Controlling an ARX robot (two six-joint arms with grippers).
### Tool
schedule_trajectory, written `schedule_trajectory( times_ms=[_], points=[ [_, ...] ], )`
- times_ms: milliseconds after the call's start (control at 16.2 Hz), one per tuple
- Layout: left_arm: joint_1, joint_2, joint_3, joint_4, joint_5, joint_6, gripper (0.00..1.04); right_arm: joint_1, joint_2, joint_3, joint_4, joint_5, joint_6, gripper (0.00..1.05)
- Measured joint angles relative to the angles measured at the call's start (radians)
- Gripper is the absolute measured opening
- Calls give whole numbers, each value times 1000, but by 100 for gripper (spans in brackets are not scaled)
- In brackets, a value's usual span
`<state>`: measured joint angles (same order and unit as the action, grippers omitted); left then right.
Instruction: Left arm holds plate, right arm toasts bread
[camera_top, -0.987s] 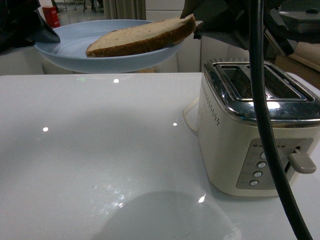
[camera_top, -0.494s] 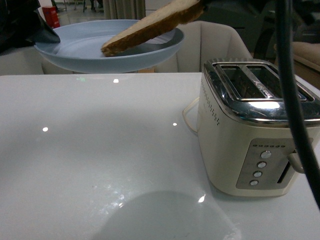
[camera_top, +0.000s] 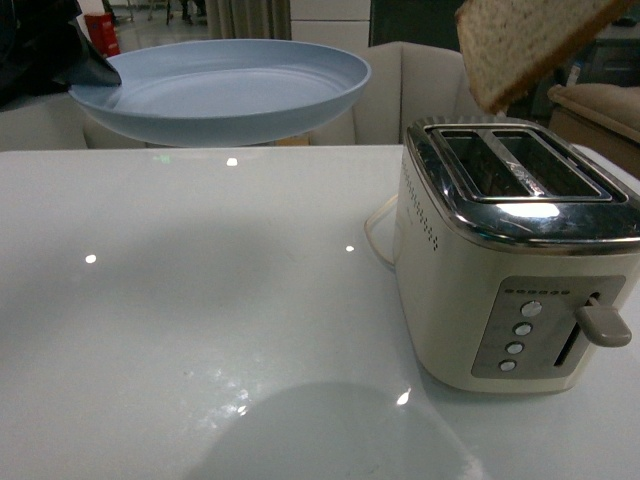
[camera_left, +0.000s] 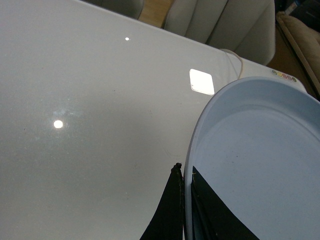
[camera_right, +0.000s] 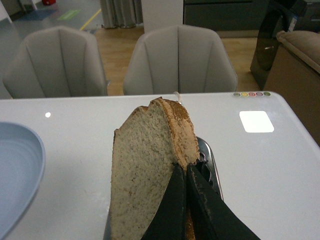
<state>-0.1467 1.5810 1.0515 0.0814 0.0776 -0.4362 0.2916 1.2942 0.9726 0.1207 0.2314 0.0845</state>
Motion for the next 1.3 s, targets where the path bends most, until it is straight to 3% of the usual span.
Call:
schedule_trajectory(
  times_ms=[247, 987, 1172, 1296],
  points=[
    [0, 0, 0, 0, 0, 0, 3, -25, 13, -100, 28, -13, -9, 2],
    [0, 0, 0, 0, 0, 0, 3, -43, 96, -99, 36, -15, -11, 2],
    [0, 0, 0, 0, 0, 0, 3, -36, 174, -12, -48, -16, 9, 2],
    [0, 0, 0, 0, 0, 0, 3, -36, 232, 95, -190, -27, 46, 2]
  ],
)
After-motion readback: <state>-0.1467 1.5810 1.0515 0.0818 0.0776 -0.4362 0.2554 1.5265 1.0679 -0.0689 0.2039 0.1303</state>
